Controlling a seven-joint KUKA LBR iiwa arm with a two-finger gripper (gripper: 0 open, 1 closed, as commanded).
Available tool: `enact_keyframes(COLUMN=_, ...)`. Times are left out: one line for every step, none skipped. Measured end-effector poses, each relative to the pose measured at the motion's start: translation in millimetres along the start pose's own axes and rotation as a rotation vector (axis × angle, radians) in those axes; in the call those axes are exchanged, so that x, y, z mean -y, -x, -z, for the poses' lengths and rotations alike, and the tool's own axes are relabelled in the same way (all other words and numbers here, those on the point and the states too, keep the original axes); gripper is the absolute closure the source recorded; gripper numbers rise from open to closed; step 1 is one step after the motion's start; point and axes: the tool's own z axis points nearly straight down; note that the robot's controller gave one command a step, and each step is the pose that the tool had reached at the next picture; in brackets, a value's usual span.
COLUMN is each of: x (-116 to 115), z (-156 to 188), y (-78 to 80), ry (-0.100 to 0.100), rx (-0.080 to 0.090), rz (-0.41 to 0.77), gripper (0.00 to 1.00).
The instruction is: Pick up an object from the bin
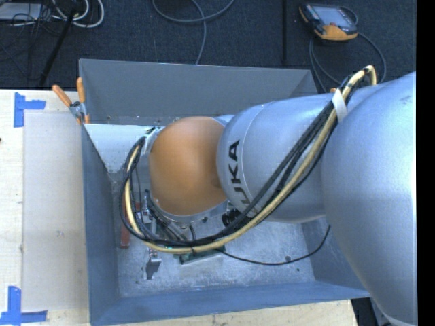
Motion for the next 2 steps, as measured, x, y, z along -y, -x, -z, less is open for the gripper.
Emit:
enact_keyframes(x=0.9, z=3.8, y=2.2, ry=0.002, rx=0.007, rz=-0.004, gripper=0.00)
enact_keyframes(x=0.5, z=3.0, y=4.5, ry=0.002, rx=0.007, rz=0.000, gripper=0.00)
